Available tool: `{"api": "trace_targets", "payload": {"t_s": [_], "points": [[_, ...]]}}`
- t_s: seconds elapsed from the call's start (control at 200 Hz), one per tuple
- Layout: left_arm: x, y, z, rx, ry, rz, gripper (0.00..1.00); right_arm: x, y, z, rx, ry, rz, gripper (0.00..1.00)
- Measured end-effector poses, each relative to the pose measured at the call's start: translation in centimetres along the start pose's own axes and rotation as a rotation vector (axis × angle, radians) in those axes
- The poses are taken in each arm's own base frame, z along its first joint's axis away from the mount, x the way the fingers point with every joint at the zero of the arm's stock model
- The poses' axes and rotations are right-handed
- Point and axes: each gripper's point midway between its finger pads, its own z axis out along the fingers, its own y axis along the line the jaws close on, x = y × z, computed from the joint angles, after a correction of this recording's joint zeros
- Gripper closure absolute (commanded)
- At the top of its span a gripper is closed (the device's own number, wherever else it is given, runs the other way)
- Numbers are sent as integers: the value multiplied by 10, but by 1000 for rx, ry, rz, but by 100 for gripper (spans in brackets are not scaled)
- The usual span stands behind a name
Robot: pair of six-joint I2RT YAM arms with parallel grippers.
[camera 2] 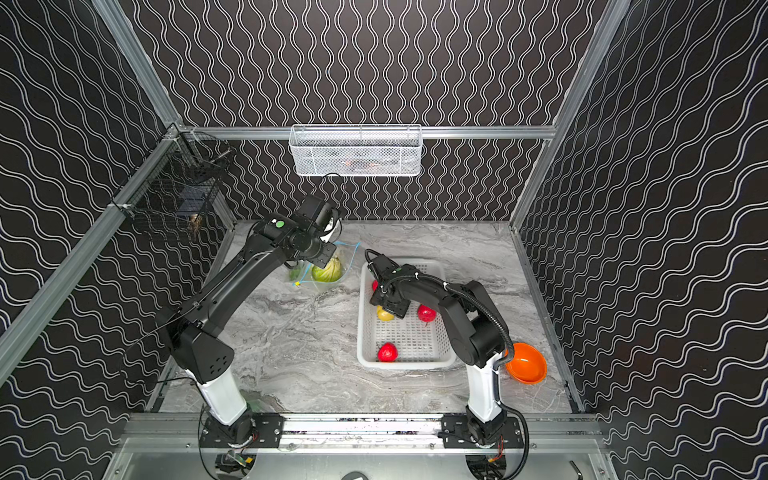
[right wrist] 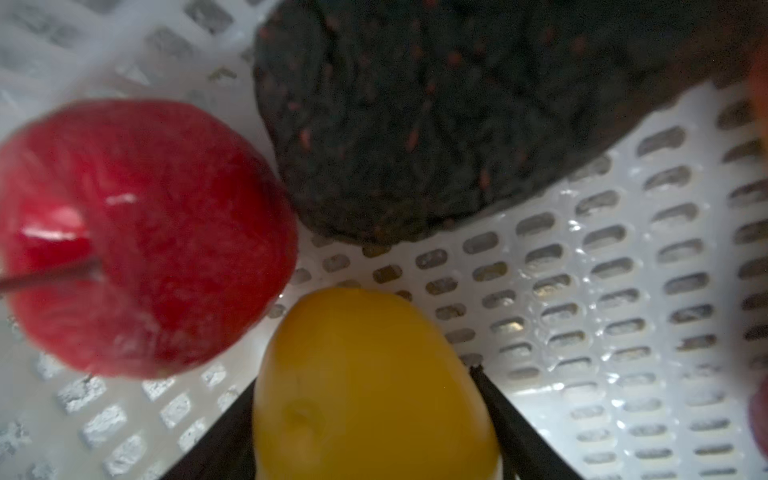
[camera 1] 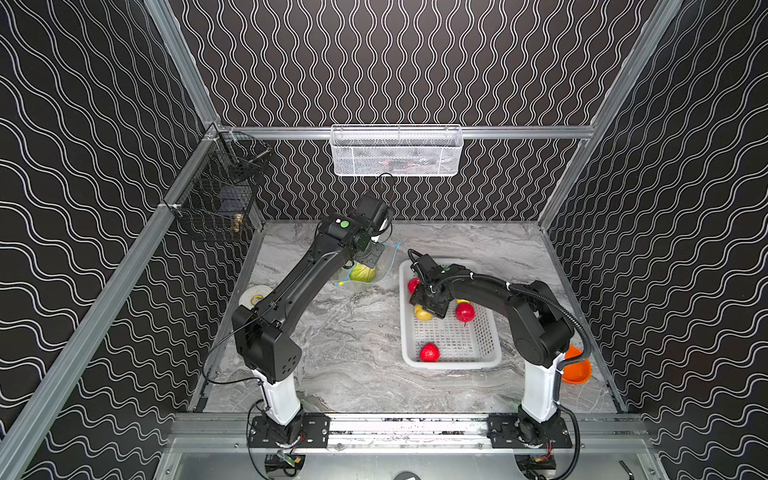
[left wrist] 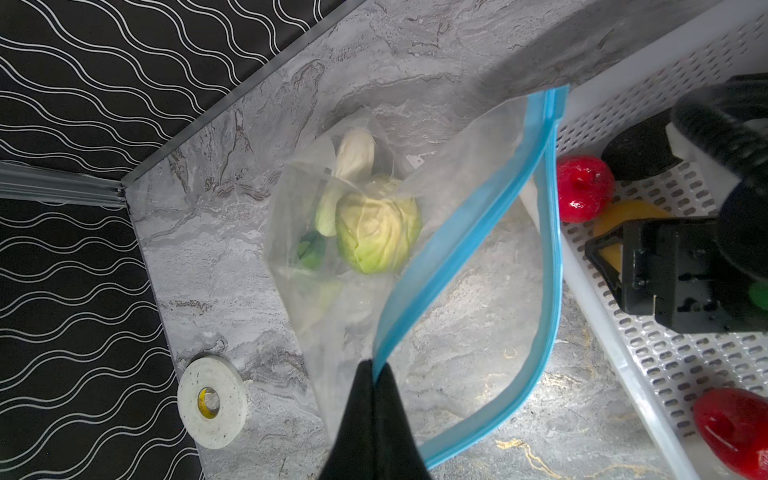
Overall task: Place the food in the zip-top bag and seal the zipper
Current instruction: 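Lower the right gripper onto the yellow potato and close on it, then lift the yellow potato out of the basket with the right gripper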
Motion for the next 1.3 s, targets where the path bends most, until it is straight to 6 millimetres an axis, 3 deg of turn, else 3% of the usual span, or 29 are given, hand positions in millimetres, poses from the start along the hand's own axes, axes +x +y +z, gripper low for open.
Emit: {"api": "trace_targets", "payload": {"t_s": [0.581, 0.751, 1.301], "points": [[-2, 0, 0, 0, -2, -1, 100, -3, 3, -16, -56, -27, -9, 42], [-2, 0, 0, 0, -2, -1, 100, -6, 12, -39, -136, -54, -7, 43], [-2, 0, 0, 0, -3, -1, 100, -16, 27, -83, -267, -132, -3, 45]]}}
